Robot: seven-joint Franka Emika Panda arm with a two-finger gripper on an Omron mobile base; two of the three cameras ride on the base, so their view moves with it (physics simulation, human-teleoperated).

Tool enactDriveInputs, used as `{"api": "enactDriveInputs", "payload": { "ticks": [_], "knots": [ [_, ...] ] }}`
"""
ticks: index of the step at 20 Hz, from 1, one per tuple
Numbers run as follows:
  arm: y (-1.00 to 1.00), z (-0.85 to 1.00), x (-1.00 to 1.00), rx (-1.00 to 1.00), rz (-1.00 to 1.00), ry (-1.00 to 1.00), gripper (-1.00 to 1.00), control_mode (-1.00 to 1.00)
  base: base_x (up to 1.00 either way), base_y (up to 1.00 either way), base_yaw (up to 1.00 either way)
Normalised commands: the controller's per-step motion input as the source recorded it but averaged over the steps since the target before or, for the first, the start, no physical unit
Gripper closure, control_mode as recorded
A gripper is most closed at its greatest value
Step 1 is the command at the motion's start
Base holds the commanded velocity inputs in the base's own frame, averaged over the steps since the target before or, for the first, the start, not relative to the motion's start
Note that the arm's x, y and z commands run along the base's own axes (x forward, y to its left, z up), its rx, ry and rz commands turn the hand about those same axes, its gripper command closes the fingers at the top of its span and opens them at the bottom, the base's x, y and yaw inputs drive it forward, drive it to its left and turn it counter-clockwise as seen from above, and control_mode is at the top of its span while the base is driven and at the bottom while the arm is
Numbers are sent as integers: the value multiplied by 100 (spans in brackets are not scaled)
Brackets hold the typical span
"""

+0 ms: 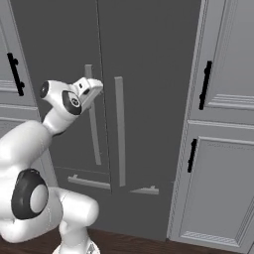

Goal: Take the strawberry from the fridge and place it on top of the pancake, located on the dining counter.

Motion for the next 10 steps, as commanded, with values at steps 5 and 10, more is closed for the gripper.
{"api": "enactDriveInputs", "payload": {
  "ticks": [5,10],
  "knots": [
    [-40,-6,36,-3,4,16,-100,-100,0,0,0],
    [-83,0,-4,0,0,3,-100,-100,0,0,0]
  ]
}}
